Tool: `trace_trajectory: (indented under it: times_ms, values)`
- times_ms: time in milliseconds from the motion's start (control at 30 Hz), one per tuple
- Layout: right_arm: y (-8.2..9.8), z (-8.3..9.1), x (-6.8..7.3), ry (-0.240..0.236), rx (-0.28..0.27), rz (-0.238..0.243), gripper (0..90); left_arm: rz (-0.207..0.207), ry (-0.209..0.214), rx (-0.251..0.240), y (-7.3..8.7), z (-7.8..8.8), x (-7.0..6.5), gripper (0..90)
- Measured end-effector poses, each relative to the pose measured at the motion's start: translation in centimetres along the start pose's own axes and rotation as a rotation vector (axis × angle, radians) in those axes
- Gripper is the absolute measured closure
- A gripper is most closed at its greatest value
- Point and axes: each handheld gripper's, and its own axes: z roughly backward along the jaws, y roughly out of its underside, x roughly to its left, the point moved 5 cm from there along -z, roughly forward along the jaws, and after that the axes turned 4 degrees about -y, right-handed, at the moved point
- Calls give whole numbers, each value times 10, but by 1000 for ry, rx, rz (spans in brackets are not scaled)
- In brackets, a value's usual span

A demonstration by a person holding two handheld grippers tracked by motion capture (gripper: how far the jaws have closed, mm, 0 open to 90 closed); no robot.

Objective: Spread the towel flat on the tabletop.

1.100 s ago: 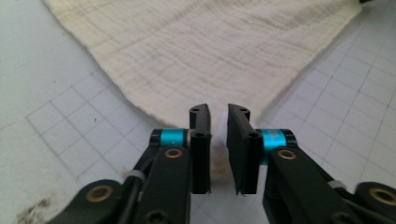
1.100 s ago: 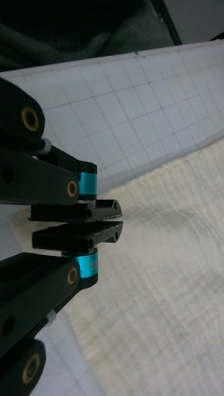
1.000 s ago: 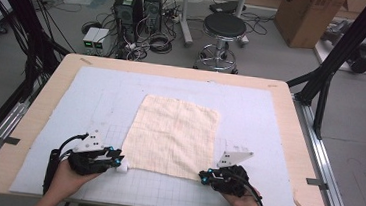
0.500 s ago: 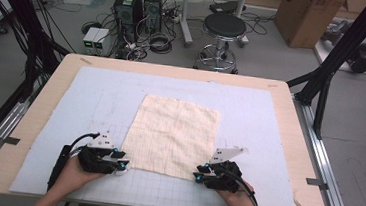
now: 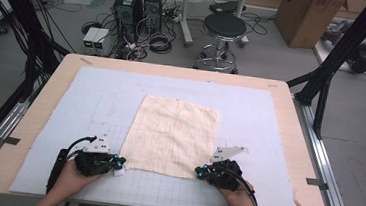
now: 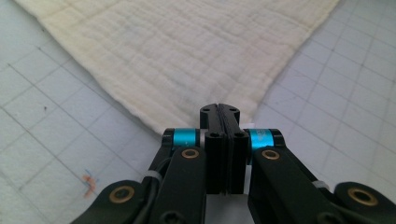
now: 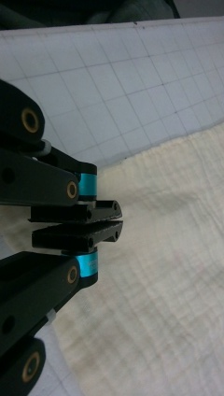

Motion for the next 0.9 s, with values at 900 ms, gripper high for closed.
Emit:
trace_trajectory:
  times_ms: [900]
  values:
    - [15, 20, 18, -5, -1, 13, 895, -62, 60, -26, 11, 17, -40, 891]
